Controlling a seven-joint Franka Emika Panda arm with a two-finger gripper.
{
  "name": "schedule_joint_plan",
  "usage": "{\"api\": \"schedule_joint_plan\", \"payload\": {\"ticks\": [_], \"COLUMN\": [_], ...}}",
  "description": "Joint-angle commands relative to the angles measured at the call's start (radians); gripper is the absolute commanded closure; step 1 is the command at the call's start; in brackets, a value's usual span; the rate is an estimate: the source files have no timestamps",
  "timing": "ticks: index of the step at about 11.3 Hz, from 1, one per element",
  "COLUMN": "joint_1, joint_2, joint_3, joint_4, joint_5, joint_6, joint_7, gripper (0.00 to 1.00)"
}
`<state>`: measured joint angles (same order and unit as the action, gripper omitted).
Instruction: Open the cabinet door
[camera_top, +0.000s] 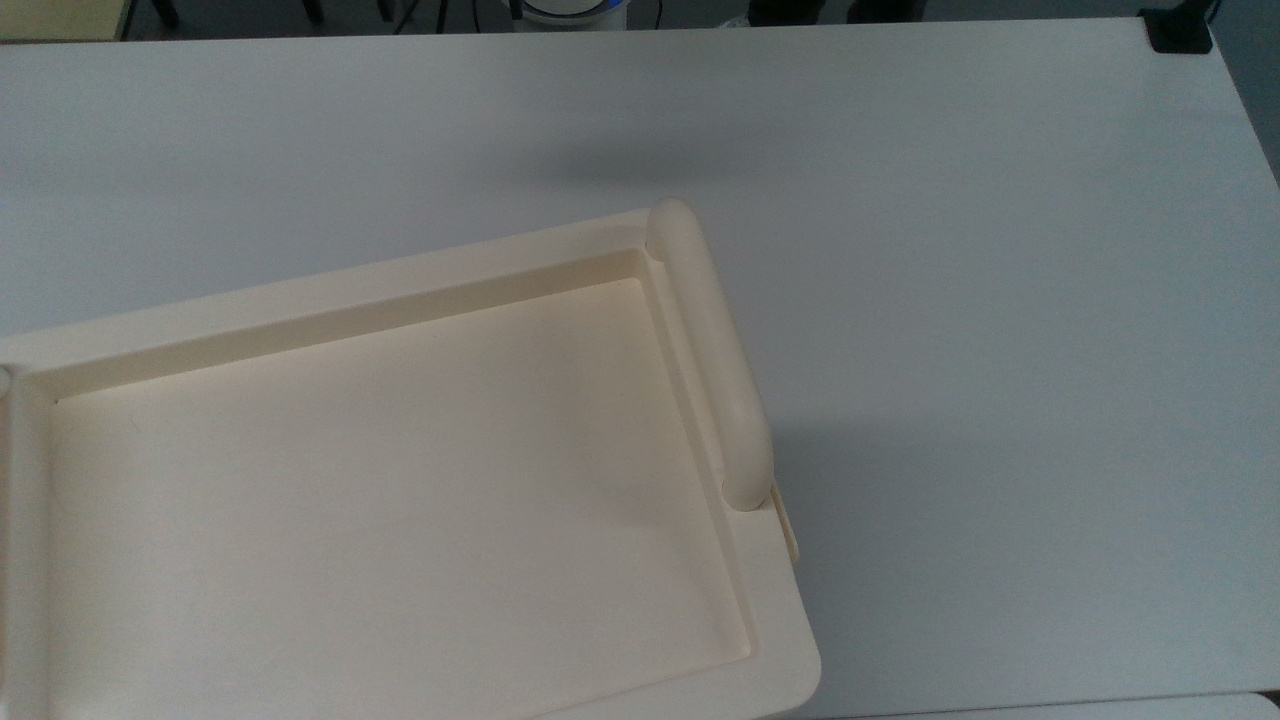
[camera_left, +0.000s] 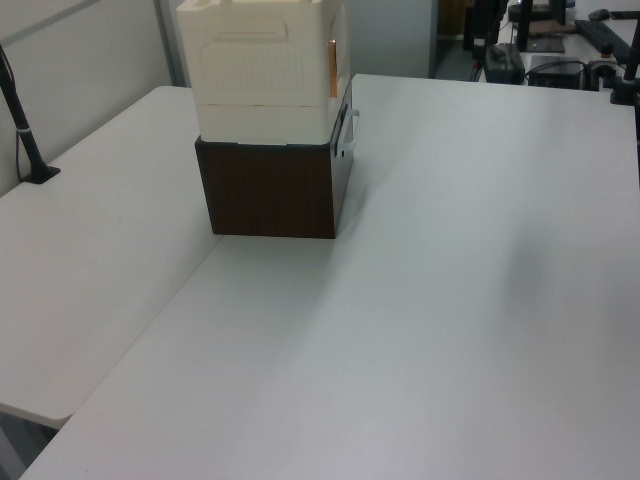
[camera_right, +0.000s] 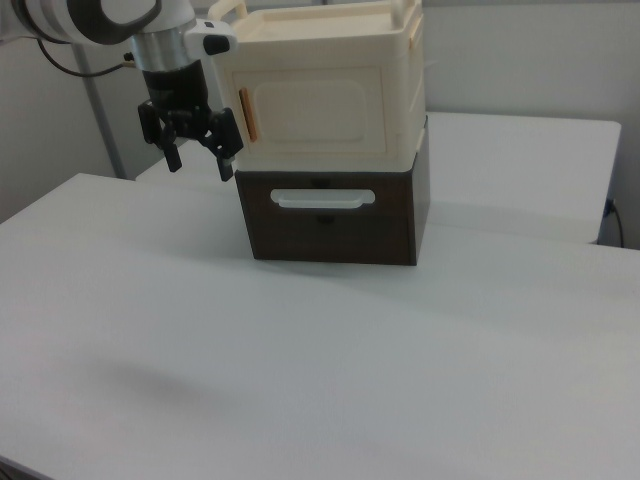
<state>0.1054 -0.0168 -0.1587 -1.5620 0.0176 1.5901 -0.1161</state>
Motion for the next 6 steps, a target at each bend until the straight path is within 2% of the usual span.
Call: {"api": "schedule_joint_plan", "payload": {"ticks": [1, 6], "joint_1": [-0.023, -0.027], "joint_2": [-0.009, 0.004], "joint_3": [-0.005, -0.005], "joint_4": [-0.013, -0.02], "joint_5": [-0.016, -0.004], "joint_6": [0.045, 0.318], "joint_7": [-0.269, -0.266], "gripper": [0.02, 0.0]}}
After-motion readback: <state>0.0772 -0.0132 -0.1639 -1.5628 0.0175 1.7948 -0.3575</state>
